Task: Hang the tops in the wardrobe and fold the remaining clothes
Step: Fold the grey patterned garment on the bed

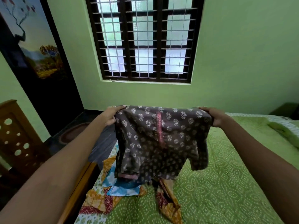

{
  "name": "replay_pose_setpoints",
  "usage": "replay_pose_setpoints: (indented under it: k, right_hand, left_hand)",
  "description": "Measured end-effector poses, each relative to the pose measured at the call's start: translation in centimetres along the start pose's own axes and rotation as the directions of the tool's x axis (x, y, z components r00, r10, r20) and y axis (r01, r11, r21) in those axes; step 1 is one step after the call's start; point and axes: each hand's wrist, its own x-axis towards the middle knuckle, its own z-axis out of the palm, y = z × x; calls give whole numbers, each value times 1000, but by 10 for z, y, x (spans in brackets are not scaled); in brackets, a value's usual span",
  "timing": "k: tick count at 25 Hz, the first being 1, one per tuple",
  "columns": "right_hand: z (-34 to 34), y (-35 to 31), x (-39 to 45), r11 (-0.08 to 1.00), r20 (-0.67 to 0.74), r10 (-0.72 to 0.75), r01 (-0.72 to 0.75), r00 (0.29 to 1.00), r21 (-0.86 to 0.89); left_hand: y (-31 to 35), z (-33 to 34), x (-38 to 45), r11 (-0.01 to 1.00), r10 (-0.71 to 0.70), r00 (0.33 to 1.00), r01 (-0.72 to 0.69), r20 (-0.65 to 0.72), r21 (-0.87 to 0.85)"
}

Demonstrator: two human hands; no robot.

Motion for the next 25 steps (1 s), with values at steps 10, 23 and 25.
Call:
replay_pose_setpoints:
  k: [10, 23, 25]
  right_hand:
    - [-50, -10, -3, 981, -179, -137, 159, 974, 113]
    - [-48, -31, -15, 979, -244, -149, 178, 958, 101]
    - [-49, -30, -17, 972, -246, -143, 183, 959, 148]
  left_hand:
    - [11, 37, 23, 981, -147, 981, 129, -127, -145]
    - [13, 34, 43, 979, 201, 967, -197, -154, 43]
    - [15, 31, 43, 962, 256, 959, -239, -125, 133]
